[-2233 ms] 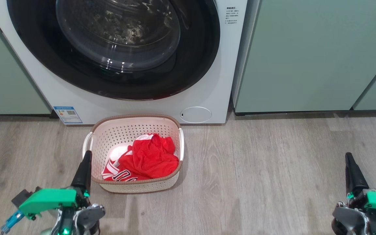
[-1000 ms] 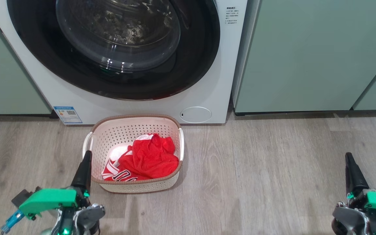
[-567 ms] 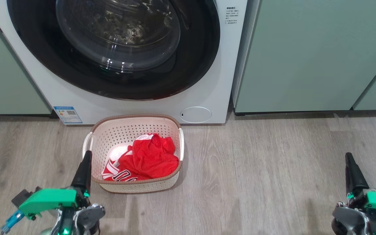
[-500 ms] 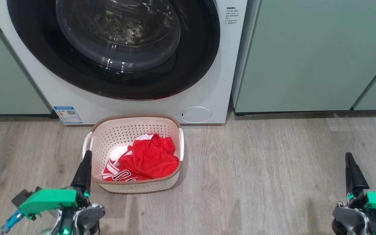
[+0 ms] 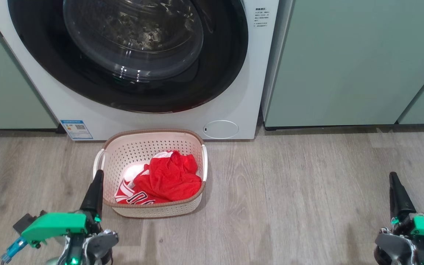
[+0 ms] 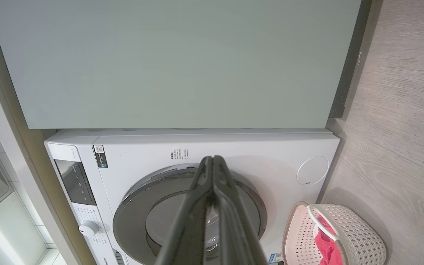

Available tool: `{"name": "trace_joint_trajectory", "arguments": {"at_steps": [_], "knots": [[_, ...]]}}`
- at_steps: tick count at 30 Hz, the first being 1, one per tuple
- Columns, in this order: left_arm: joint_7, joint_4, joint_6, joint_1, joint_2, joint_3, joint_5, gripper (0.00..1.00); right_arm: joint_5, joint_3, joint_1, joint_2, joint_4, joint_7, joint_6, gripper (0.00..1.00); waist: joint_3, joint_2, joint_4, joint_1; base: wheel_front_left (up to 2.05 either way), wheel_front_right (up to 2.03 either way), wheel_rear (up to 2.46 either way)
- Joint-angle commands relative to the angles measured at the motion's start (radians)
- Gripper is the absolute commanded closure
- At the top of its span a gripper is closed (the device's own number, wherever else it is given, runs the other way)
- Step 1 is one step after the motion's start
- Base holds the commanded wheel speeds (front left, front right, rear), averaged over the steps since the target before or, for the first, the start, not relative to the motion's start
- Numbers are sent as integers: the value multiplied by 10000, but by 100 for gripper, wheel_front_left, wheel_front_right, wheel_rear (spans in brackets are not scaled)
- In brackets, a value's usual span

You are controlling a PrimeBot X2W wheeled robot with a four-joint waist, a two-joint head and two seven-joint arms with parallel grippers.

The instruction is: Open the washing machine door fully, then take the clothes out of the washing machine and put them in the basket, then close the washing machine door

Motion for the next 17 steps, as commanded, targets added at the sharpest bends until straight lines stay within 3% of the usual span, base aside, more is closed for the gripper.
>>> {"name": "trace_joint_trajectory", "arguments": {"at_steps": [1, 17], "knots": [[61, -355, 8, -550, 54, 320, -49, 100, 61, 211, -423, -60, -382, 59, -6, 100, 0, 0, 0, 0, 0, 0, 0], [61, -355, 8, -550, 54, 320, -50, 100, 61, 212, -423, -60, -382, 59, -6, 100, 0, 0, 0, 0, 0, 0, 0]]}}
